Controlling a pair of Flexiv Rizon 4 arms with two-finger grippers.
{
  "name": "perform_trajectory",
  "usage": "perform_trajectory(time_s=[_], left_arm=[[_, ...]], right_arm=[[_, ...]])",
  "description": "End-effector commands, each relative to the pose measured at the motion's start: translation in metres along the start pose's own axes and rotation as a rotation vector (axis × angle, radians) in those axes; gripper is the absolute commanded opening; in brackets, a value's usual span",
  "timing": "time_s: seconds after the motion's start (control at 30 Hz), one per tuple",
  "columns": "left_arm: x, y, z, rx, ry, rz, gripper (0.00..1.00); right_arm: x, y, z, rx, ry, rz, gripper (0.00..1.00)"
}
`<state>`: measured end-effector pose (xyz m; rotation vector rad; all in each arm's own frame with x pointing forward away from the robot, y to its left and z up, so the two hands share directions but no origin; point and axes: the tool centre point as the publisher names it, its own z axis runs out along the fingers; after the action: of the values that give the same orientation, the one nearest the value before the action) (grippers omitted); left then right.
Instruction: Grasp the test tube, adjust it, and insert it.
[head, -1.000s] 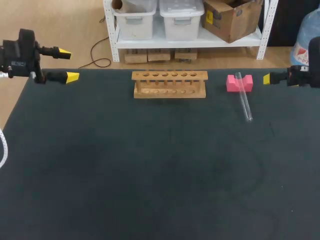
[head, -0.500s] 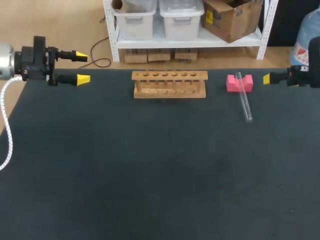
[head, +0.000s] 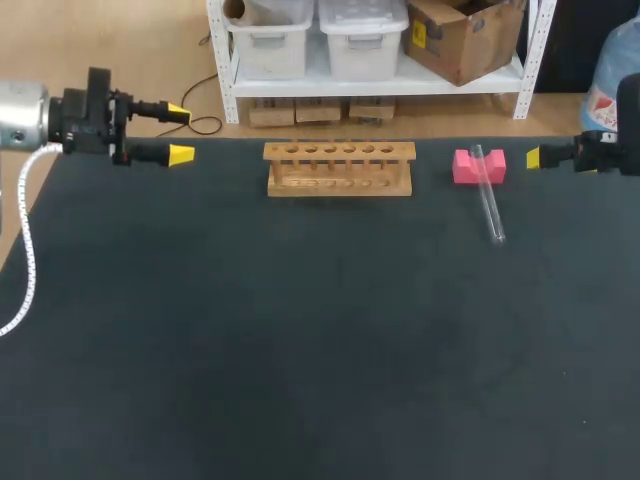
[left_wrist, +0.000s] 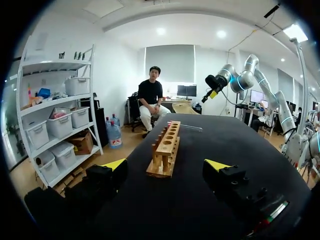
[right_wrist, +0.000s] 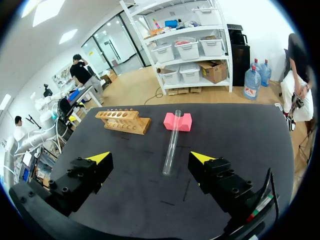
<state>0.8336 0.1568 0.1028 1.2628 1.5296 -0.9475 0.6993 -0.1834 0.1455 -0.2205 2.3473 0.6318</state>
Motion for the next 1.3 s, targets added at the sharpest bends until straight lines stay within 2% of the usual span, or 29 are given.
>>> perform_trajectory(time_s=[0.03, 0.87, 1.1, 1.3], left_arm=[[0.001, 0.003, 0.001, 0.006, 0.0, 0.0, 1.0], [0.001, 0.003, 0.001, 0.006, 0.0, 0.0, 1.0], [0.001, 0.003, 0.001, 0.006, 0.0, 0.0, 1.0], [0.001, 0.003, 0.001, 0.006, 0.0, 0.0, 1.0]], right_arm=[[0.0, 0.001, -0.001, 0.007, 0.001, 0.0, 1.0], [0.0, 0.001, -0.001, 0.007, 0.001, 0.0, 1.0], [0.0, -0.013, 0.015, 0.188, -0.009, -0.006, 1.0], [-0.001, -0.027, 0.034, 0.319, -0.065, -0.057, 1.0]])
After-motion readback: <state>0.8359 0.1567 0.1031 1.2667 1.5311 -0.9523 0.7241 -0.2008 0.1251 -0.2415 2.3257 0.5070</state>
